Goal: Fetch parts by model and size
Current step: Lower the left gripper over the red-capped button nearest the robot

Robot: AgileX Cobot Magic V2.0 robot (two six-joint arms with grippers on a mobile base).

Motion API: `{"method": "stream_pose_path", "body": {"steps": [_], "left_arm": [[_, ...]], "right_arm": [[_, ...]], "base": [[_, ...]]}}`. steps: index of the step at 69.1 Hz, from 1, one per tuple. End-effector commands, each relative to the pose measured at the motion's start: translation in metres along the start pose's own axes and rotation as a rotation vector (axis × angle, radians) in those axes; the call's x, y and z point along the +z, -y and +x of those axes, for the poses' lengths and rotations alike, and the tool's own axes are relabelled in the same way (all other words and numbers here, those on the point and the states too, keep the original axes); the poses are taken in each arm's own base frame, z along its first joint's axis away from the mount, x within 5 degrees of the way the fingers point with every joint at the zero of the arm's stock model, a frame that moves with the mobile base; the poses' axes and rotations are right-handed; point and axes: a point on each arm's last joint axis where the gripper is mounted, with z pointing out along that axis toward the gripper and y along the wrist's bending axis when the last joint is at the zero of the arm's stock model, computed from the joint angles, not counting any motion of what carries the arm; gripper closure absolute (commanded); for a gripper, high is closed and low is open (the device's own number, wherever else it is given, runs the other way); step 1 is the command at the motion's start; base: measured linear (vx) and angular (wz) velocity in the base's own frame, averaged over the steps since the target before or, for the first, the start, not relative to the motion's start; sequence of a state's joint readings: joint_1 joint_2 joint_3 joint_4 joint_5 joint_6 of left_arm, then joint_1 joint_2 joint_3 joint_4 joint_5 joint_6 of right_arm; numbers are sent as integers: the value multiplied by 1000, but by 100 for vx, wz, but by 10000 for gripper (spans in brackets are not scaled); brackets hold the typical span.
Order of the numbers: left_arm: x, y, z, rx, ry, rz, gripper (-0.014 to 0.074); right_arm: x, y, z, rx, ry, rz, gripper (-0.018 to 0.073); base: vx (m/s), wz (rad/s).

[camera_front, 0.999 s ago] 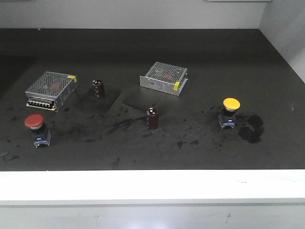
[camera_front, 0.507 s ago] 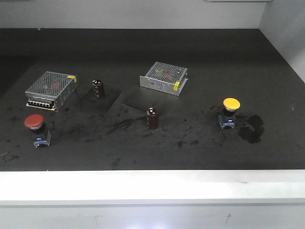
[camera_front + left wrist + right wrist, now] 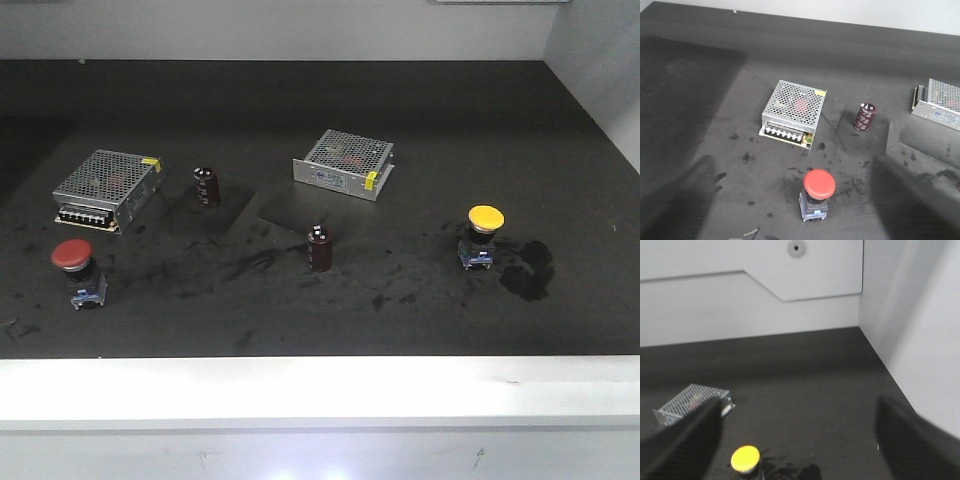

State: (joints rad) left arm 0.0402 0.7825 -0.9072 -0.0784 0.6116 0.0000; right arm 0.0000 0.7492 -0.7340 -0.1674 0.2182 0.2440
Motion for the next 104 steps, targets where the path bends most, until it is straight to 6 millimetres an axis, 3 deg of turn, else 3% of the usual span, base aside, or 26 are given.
{"method": "stream_pose_path", "body": {"steps": [1,12,22,46,74,93,104], "left_arm": [[-6,1,-16,-6,121,4,-41],[-5,2,-15,6,112,13,-15],[9,12,-9,127,26,67,11],[78,23,10,101,-296,103,11],[154,32,-10,-97,-615,34,11],[191,35,-11,-130,-748,2,11],[209,35,1,-140,-828,-16,11]], "right_arm": [[-3,-2,-16,-28,93,-15,-161],[-3,-2,-16,-28,96,-16,-162],[-3,-2,-17,-28,105,-18,-133],[-2,-2,-17,-28,106,-19,-20],[-2,-2,-17,-22,106,-19,-18],[-2,-3,-17,11,105,-26,-18],[-2,-3,-17,25,105,-28,-18]], "base": [[0,0],[0,0],[0,0],[0,0],[0,0],[0,0],[0,0]]}}
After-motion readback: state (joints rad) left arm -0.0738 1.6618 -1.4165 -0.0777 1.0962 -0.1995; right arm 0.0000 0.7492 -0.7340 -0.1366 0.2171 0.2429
